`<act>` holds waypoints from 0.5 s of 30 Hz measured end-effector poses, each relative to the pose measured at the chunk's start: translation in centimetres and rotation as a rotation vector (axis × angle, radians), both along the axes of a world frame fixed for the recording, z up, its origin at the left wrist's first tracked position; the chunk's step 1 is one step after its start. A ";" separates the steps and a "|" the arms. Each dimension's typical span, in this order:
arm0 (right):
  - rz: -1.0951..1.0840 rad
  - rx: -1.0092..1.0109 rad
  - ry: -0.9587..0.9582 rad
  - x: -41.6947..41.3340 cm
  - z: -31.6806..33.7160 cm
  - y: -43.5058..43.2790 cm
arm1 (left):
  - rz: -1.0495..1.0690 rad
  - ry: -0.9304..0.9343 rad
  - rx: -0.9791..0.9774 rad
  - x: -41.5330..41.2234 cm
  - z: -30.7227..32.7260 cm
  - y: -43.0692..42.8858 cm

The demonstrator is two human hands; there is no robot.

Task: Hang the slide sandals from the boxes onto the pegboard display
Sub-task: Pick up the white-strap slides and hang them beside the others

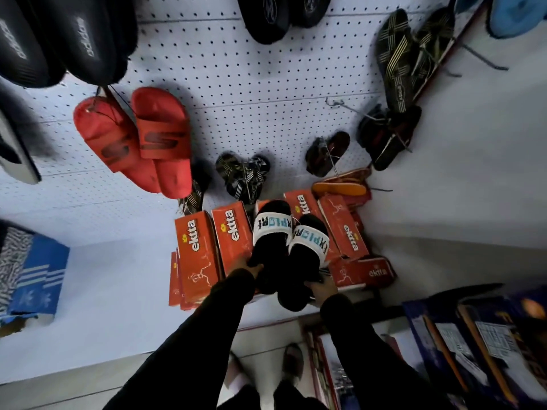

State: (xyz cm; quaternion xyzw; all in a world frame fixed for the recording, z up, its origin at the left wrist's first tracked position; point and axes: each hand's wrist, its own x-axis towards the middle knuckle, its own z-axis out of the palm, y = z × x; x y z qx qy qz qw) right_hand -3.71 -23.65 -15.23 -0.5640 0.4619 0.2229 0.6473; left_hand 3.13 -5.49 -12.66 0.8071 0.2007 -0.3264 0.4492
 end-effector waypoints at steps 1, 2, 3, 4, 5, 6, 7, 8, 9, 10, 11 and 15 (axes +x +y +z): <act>-0.022 0.018 -0.021 -0.3 0.2 -0.4 | 0.024 0.038 -0.046 -0.4 0.0 0.0; -0.056 0.014 -0.038 -0.5 0.4 -0.8 | 0.051 0.074 -0.097 -0.8 -0.1 0.1; -0.073 0.002 -0.050 -0.7 0.6 -1.1 | 0.074 0.108 -0.145 -1.3 -0.1 0.3; -0.085 0.007 -0.067 -1.0 0.8 -1.5 | 0.094 0.129 -0.188 -1.9 0.1 0.4; -0.089 0.007 -0.086 -1.2 1.1 -1.8 | 0.102 0.146 -0.215 -2.5 0.2 0.5; -0.105 0.004 -0.109 -1.3 1.3 -1.9 | 0.114 0.156 -0.235 -2.8 0.3 0.6; -0.103 -0.013 -0.133 -1.2 1.6 -2.1 | 0.144 0.156 -0.259 -3.1 0.6 0.6; -0.103 -0.017 -0.171 -1.2 2.0 -2.0 | 0.185 0.143 -0.291 -3.3 1.1 0.7; -0.090 -0.028 -0.207 -1.0 2.5 -2.0 | 0.226 0.122 -0.311 -3.3 1.4 0.8; -0.080 -0.044 -0.247 -0.6 3.2 -2.0 | 0.251 0.086 -0.329 -3.3 2.1 0.8; -0.061 -0.076 -0.295 -0.1 4.3 -2.0 | 0.268 0.047 -0.358 -3.0 2.7 0.7; -0.075 -0.083 -0.430 1.3 7.2 -2.1 | 0.325 -0.081 -0.467 -2.6 5.6 0.8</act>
